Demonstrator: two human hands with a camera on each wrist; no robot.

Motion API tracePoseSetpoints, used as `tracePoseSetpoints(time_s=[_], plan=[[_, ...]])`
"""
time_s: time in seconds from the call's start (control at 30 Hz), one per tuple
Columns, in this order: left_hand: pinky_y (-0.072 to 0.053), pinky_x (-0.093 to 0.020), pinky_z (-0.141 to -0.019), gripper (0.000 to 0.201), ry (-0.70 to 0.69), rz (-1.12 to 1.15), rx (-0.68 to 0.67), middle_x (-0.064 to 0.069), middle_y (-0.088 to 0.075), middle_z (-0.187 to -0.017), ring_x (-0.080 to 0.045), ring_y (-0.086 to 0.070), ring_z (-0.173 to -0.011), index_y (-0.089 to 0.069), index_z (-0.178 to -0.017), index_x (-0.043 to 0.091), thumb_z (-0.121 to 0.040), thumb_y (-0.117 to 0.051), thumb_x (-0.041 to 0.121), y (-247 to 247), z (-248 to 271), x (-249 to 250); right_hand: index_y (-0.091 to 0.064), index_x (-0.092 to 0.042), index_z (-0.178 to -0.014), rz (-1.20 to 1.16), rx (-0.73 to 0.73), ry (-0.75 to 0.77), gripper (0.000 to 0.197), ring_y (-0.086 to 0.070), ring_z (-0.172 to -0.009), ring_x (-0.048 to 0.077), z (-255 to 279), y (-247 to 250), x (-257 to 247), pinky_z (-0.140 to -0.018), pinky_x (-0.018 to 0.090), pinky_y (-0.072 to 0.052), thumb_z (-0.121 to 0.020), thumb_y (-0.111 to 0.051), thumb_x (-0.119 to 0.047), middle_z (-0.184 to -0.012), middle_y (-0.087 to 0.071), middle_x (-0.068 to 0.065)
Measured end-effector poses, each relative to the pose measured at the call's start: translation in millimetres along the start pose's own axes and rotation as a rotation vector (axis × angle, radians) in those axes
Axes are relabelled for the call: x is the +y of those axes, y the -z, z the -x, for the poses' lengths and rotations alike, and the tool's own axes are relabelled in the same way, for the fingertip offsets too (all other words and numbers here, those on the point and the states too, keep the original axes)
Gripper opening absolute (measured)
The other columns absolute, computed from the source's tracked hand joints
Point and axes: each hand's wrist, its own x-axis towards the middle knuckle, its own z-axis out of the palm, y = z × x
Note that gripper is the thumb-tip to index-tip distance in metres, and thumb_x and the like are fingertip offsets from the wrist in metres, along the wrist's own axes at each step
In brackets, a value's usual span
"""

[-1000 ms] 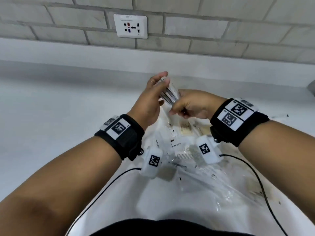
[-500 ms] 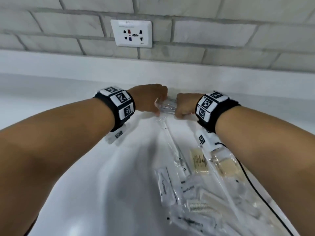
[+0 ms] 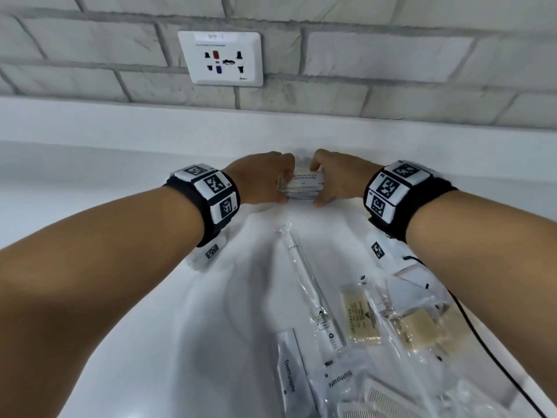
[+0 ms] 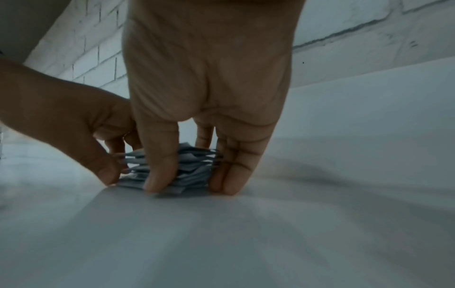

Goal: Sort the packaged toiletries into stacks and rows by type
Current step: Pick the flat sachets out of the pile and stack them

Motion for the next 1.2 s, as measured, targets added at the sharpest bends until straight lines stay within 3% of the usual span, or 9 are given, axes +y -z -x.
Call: tracePoseSetpoints(time_s=[0.13,0.3,0.47,0.63,0.77,0.9,1.03,1.2], plan=[[-0.042,-0.028,-0.075,0.043,0.025,0.003,0.031,-0.001,-0.053,-0.109,-0.024,-0.058,-0.093,-0.051,-0.105,0.017,-0.074,-0.077,0.03,3,-10,-5,-0.041,-0.008,-0.117,-0.013,0.125,0.042,0.067,-0.056,-0.087,0.027,-6,-1,-3,-0.073,0.033,-0.046,-0.068,-0.084,-0.021,-0.111,-0.056,0.012],[-0.044,-0.029,-0.074,0.058,0.055,0.001,0.038,0.002,-0.041,-0.118,-0.017,-0.055,-0.083,-0.052,-0.108,0.021,-0.063,-0.082,0.042,5,-16,-13,-0.042,-0.011,-0.117,0.113,0.212,0.03,0.073,-0.059,-0.098,0.03,-13,-2,-5,-0.074,0.037,-0.047,-0.063,-0.086,-0.035,-0.118,-0.051,0.009],[-0.049,-0.036,-0.076,0.05,0.068,-0.039,0.088,-0.003,-0.042,-0.123,-0.025,-0.06,-0.086,-0.053,-0.111,0.017,-0.072,-0.077,0.037,3,-21,-13,-0.046,-0.012,-0.108,0.229,0.225,0.041,0.057,-0.058,-0.091,0.03,-21,2,-1,-0.07,0.036,-0.046,-0.07,-0.08,-0.036,-0.107,-0.059,0.009],[-0.047,-0.035,-0.066,0.042,0.051,-0.116,0.176,-0.01,-0.044,-0.124,-0.034,-0.06,-0.082,-0.051,-0.119,0.013,-0.082,-0.067,0.024,2,-29,-8,-0.048,-0.011,-0.105,0.264,0.355,0.059,0.039,-0.063,-0.083,0.032,-29,-4,-1,-0.061,0.032,-0.039,-0.079,-0.069,-0.032,-0.097,-0.065,0.01],[-0.041,-0.028,-0.077,0.049,0.031,0.02,0.147,-0.006,-0.043,-0.126,-0.025,-0.057,-0.092,-0.053,-0.115,0.017,-0.077,-0.073,0.04,3,-29,-10,-0.049,-0.012,-0.102,0.178,0.269,0.047,0.046,-0.057,-0.081,0.03,-27,0,4,-0.064,0.032,-0.037,-0.075,-0.077,-0.036,-0.096,-0.062,0.009],[-0.035,-0.023,-0.083,0.031,0.075,0.14,0.153,-0.004,-0.045,-0.125,-0.022,-0.055,-0.1,-0.059,-0.109,0.018,-0.083,-0.069,0.032,1,-29,-18,-0.043,-0.018,-0.09,0.123,0.17,0.038,0.041,-0.05,-0.078,0.026,-22,7,10,-0.066,0.032,-0.037,-0.077,-0.075,-0.039,-0.085,-0.051,0.003],[-0.036,-0.023,-0.079,0.026,0.109,0.161,0.184,-0.004,-0.049,-0.116,-0.022,-0.056,-0.096,-0.063,-0.096,0.016,-0.076,-0.075,0.026,1,-32,-20,-0.045,-0.019,-0.083,0.163,0.177,0.058,0.028,-0.051,-0.078,0.027,-21,5,11,-0.067,0.032,-0.039,-0.083,-0.069,-0.033,-0.089,-0.059,0.01],[-0.035,-0.02,-0.078,0.017,0.095,0.17,0.187,0.0,-0.048,-0.107,-0.013,-0.049,-0.084,-0.058,-0.085,0.027,-0.078,-0.073,0.03,3,-31,-18,-0.045,-0.021,-0.082,0.144,0.181,0.055,0.033,-0.054,-0.081,0.028,-22,5,10,-0.069,0.032,-0.041,-0.087,-0.059,-0.051,-0.084,-0.055,0.003]])
